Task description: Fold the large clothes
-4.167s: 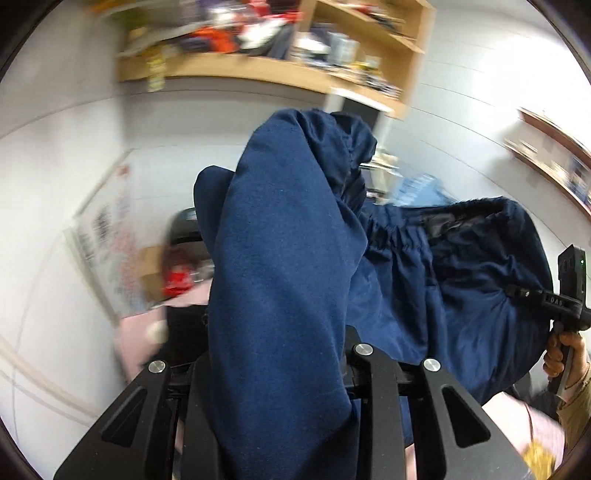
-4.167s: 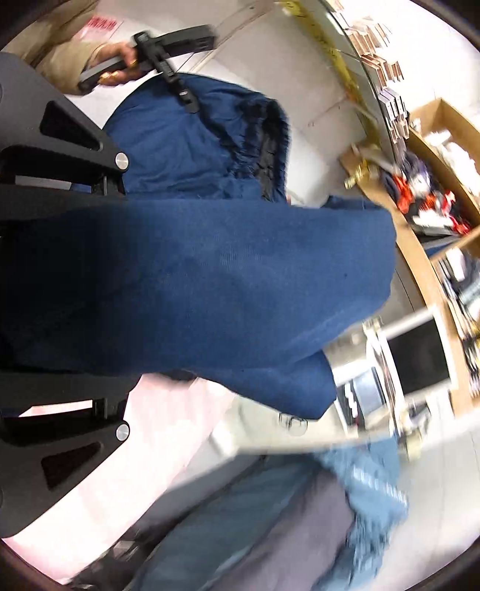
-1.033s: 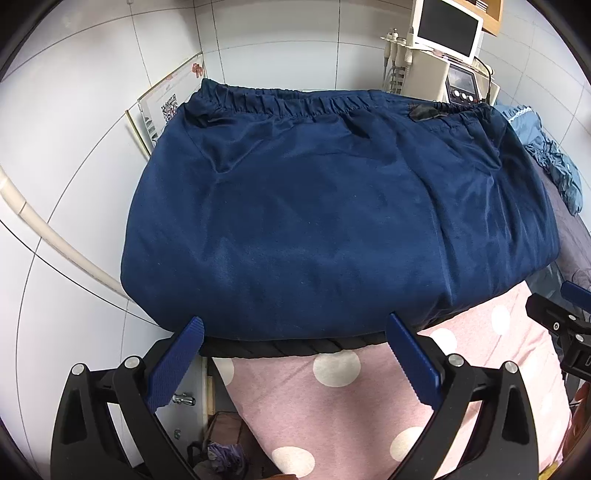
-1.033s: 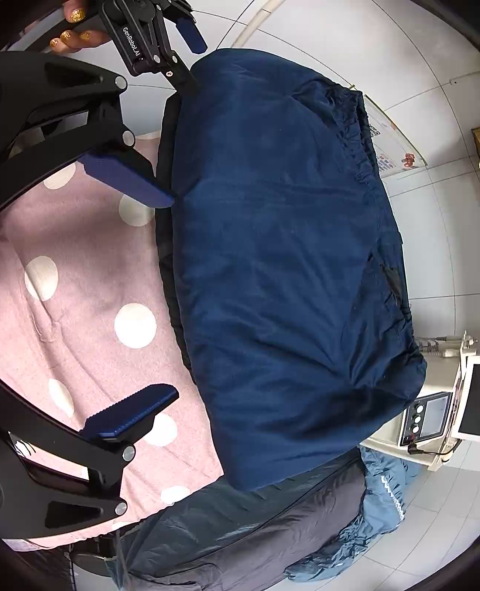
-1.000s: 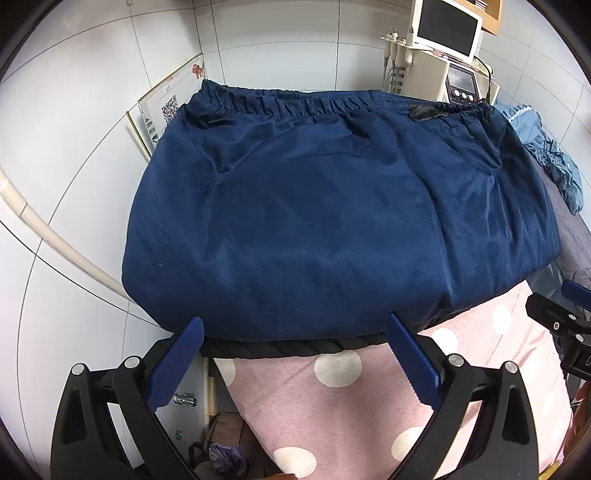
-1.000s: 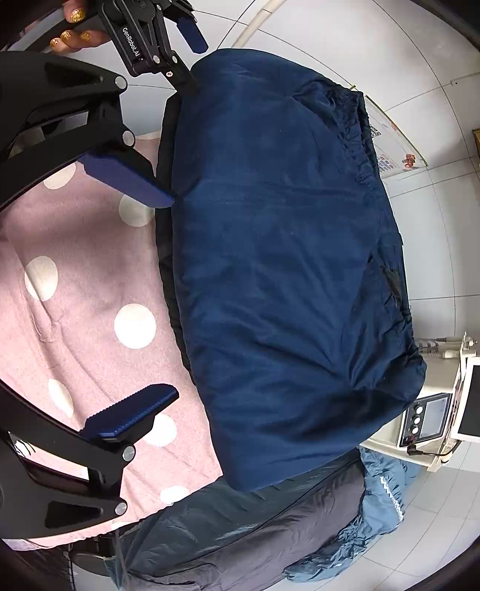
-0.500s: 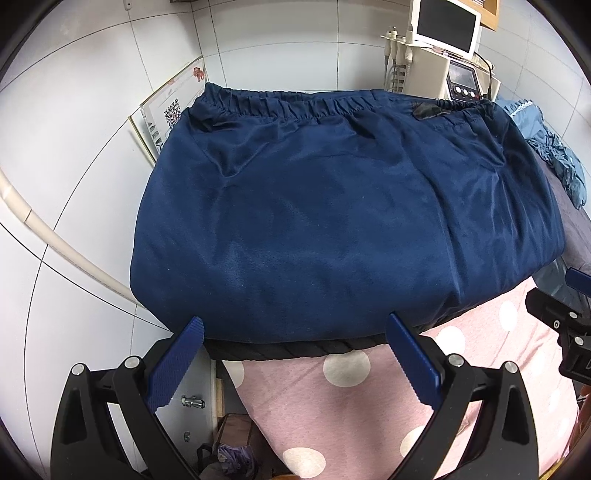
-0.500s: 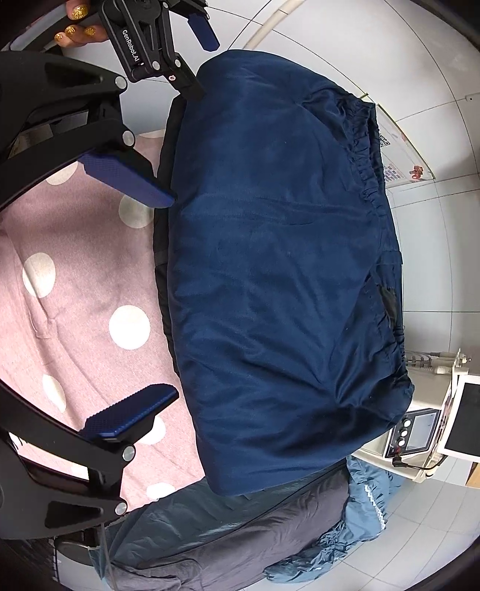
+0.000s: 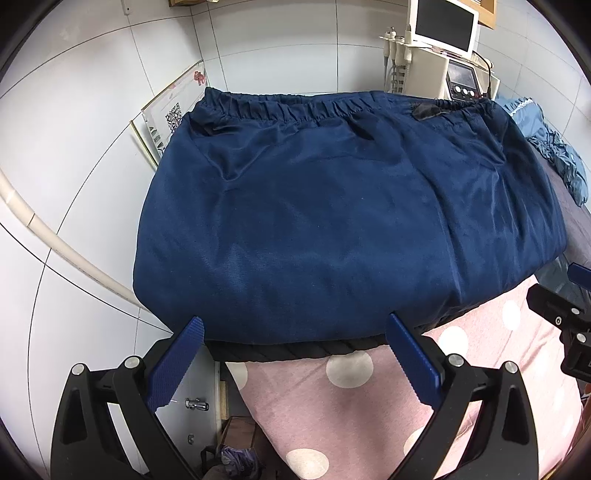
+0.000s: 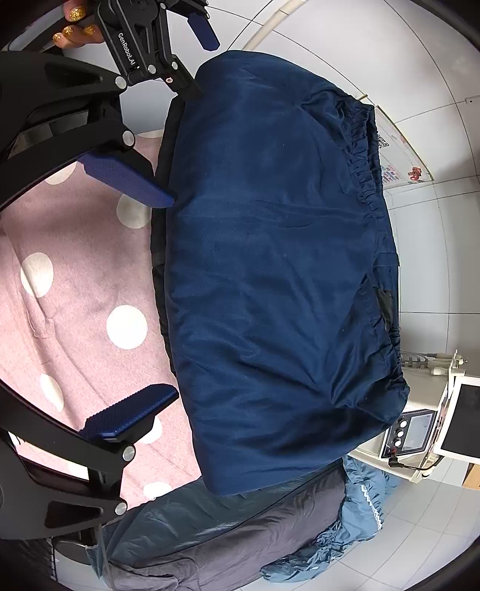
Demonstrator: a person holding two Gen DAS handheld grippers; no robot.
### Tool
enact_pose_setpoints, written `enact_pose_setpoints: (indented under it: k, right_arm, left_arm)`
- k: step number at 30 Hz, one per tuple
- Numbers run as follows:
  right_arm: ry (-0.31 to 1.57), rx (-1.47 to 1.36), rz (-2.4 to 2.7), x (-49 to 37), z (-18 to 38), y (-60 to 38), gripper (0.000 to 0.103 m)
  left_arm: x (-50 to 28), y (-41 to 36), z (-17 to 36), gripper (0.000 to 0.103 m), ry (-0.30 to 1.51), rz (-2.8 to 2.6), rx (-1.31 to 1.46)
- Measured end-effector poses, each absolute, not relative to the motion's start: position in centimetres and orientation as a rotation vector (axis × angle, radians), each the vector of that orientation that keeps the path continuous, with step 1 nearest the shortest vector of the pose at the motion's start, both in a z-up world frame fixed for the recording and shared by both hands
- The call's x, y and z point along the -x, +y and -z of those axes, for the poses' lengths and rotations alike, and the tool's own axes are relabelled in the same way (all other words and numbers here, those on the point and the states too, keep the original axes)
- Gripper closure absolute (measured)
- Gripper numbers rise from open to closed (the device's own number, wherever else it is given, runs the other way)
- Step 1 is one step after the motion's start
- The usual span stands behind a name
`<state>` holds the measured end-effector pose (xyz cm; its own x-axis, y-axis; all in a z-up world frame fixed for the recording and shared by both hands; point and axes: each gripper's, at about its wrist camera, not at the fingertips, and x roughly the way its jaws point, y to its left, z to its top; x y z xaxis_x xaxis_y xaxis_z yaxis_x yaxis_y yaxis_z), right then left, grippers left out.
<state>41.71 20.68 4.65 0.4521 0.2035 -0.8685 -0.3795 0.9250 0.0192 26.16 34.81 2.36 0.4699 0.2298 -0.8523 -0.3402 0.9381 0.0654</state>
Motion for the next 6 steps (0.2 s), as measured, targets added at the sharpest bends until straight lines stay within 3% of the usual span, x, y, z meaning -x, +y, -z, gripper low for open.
enact_pose_setpoints:
  k: [6]
  right_arm:
    - [1.038,0.189,-0.366,-41.59,-4.83,20.70,0.008]
  left_arm:
    - [-26.22,34.77,-2.29,0.006,1.032,-0.340,0.133]
